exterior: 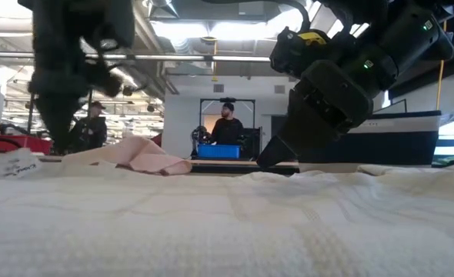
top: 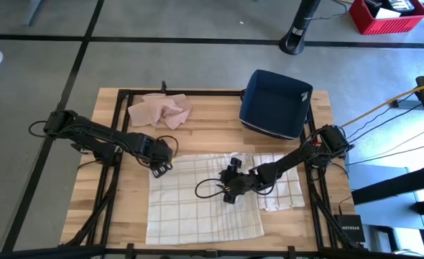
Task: Fold towel
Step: Fold the white with grey-stripe towel
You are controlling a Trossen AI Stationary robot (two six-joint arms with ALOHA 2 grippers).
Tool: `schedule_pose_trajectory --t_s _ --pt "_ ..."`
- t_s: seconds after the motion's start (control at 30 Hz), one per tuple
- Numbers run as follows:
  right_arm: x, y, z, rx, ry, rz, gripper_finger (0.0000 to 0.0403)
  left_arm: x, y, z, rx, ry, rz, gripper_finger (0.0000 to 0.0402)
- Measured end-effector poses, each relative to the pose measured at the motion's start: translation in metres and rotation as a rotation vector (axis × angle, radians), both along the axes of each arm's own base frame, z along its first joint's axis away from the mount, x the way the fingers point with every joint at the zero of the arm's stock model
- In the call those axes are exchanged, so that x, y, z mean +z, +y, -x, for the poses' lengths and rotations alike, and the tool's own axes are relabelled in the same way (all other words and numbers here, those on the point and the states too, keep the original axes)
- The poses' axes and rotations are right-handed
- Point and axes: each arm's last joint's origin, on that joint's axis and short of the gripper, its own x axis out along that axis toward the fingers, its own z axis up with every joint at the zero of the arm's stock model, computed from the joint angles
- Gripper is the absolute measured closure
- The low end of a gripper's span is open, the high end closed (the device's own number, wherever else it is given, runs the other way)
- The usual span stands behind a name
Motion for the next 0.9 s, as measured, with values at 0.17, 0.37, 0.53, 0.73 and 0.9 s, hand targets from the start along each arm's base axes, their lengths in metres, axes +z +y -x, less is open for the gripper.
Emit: schedule_pose_trajectory --t_s 0.17,0.37,0.53,0.73,0.9 --pt "0.0 0.0 0.0 -0.001 -0.001 -0.001 0.0169 -0.016 0.003 0.019 0.151 0.102 -0.018 0.0271" --pt "0.001 0.0 0.0 -0.002 -0.003 -0.003 0.0169 -0.036 0.002 0.021 0.155 0.025 0.013 0.0271" --pt "0.001 0.0 0.0 -0.001 -0.006 -0.004 0.0169 -0.036 0.003 0.021 0.122 0.041 0.022 0.0271" --pt "0.001 0.0 0.0 -0.002 -0.008 -0.005 0.0169 -0.019 0.006 0.02 0.128 0.101 -0.032 0.0271" --pt "0.001 0.0 0.0 -0.001 -0.008 -0.005 0.0169 -0.014 0.006 0.004 0.057 -0.032 -0.083 0.0271"
